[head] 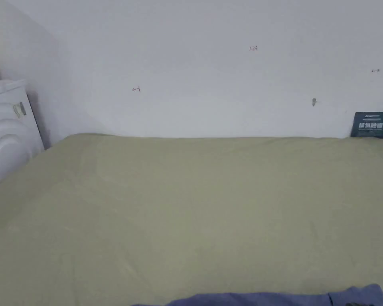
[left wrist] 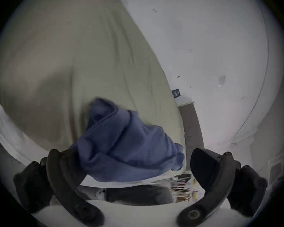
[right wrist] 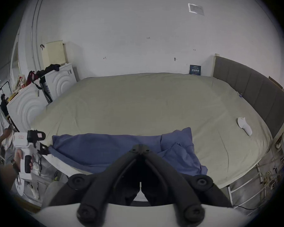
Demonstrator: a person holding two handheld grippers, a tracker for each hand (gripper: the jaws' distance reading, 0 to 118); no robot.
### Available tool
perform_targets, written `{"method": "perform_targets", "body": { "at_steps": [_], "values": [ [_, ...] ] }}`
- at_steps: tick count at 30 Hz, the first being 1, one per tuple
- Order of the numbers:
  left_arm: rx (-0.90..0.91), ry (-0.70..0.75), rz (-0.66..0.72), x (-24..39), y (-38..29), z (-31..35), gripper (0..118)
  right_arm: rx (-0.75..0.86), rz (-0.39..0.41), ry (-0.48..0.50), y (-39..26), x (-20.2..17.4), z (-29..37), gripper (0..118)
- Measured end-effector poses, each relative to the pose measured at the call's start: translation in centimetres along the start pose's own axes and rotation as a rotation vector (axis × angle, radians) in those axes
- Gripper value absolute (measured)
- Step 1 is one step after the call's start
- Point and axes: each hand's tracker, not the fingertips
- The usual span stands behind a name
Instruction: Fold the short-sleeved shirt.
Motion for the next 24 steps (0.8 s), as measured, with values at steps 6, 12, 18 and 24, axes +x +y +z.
{"method": "perform_targets", "body": {
  "at_steps": [6,12,18,24],
  "values": [
    [0.14,-0.039,0.063,-1.4,-0.7,-0.2,118,0.012,-0.029,0.013,0.1,0.4,0.8,1],
    [0.112,0.014,-0.027,-0.2,-1.1,-0.9,67,0.013,-0.063,0.056,-0.3,-0.2,0.7,1],
    [0.125,0.207,-0.131,2.9,-1.5,-2.1,8,-0.001,-0.058,0.066,-1.0,-0.3,1.2,1],
    [0.149,0.265,-0.417,11.8,-3.1,-2.4,8,0.011,-0.069,0.01,-1.1,1.6,2.4,1]
  ]
}}
